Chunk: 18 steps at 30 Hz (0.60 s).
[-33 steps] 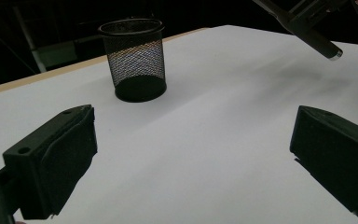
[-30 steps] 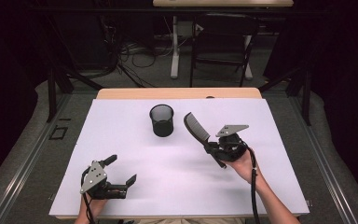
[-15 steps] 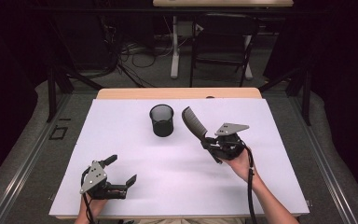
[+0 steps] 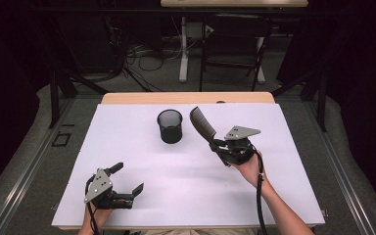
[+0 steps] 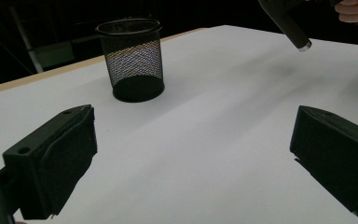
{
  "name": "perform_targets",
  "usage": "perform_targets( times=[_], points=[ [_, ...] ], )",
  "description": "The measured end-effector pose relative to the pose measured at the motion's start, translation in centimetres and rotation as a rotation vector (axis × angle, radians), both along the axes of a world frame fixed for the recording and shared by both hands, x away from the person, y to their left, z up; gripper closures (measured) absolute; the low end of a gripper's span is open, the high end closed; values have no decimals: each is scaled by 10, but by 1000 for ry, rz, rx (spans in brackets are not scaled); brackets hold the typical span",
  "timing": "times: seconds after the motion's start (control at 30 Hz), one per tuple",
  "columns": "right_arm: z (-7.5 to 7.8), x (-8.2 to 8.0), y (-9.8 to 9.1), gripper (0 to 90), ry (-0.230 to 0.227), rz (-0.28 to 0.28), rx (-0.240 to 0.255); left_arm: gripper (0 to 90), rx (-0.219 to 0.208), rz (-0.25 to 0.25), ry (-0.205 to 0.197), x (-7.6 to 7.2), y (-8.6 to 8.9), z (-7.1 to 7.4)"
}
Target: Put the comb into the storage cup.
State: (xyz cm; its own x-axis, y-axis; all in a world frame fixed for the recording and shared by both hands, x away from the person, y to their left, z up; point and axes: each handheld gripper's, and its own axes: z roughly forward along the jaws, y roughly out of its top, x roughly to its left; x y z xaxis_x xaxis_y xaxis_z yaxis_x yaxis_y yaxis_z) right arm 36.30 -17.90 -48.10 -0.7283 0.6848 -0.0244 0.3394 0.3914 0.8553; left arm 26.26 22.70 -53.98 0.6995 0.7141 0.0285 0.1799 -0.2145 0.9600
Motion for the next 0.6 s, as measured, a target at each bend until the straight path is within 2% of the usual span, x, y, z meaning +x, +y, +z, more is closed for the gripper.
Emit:
perform_targets(
  times=[0.6],
  points=[
    [4, 15, 12, 725, -55, -25, 38, 6, -2, 2, 0, 1, 1, 0]
  ],
)
